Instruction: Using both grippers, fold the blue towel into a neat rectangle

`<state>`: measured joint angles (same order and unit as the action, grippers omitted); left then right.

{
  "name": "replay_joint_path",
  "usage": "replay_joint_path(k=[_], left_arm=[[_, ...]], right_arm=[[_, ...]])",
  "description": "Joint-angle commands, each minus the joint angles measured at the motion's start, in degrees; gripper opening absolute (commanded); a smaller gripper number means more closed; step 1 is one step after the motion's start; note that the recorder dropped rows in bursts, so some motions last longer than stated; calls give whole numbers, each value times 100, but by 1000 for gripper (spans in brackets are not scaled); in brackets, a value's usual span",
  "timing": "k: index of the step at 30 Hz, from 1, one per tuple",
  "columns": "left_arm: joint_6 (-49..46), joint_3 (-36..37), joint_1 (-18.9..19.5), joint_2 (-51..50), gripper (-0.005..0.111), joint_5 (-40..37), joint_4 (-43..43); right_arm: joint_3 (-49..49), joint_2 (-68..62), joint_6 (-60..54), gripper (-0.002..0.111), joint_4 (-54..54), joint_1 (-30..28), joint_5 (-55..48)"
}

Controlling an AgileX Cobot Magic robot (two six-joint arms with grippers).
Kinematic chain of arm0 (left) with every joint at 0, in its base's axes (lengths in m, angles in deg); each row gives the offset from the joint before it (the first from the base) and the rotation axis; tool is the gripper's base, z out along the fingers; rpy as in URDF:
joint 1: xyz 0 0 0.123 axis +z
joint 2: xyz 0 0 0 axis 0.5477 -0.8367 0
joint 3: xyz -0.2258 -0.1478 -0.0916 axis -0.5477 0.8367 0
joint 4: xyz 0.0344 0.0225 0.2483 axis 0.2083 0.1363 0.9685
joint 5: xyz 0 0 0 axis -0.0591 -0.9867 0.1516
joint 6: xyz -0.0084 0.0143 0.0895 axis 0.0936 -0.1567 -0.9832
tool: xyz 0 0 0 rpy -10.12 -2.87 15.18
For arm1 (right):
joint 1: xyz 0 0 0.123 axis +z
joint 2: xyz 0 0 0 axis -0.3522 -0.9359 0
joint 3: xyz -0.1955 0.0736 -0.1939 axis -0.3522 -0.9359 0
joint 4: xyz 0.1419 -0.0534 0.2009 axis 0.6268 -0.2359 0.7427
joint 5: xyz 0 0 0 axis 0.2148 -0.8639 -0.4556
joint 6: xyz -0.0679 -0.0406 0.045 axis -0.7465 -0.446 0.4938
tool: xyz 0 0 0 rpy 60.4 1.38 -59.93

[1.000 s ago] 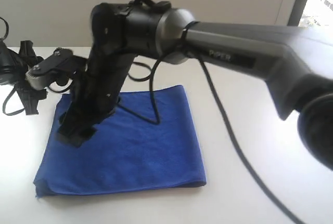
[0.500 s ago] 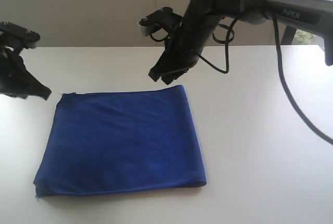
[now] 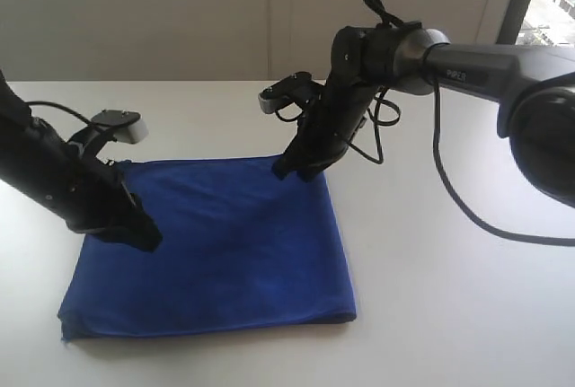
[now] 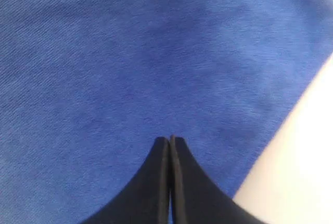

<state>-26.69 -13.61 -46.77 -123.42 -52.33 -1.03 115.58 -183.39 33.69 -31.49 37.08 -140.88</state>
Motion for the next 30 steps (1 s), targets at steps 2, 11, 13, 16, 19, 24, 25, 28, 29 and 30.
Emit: replay_joint_path(k=[2, 11, 13, 16, 19, 24, 25, 28, 29, 30], left_arm=[[261, 314, -43, 14, 0, 993, -130], [261, 314, -43, 14, 0, 1362, -130], [261, 314, -43, 14, 0, 1384, -130], [261, 314, -43, 14, 0, 1317, -130], [261, 314, -43, 14, 0, 1243, -130], [261, 314, -43, 14, 0, 1232, -130], [261, 314, -43, 14, 0, 1232, -130], [261, 314, -43, 14, 0, 1232, -130], [261, 314, -43, 14, 0, 1233, -140], [261, 314, -43, 14, 0, 1233, -140]], right_arm=[[8, -203, -76, 0, 75, -48, 180], [8, -278, -48, 0, 5, 20, 230], [-2, -278, 318, 0, -703, 20, 182], [-2, -278, 563, 0, -938, -74, 117], [-2, -278, 1065, 0, -1348, -138, -95], [-2, -278, 1341, 0, -1911, -369, -711], [-2, -278, 1341, 0, -1911, -472, -879], [-2, -278, 1434, 0, -1911, -733, -1317], [-2, -278, 1459, 0, -1911, -807, -1488], [-2, -278, 1470, 0, -1911, -898, -1661]])
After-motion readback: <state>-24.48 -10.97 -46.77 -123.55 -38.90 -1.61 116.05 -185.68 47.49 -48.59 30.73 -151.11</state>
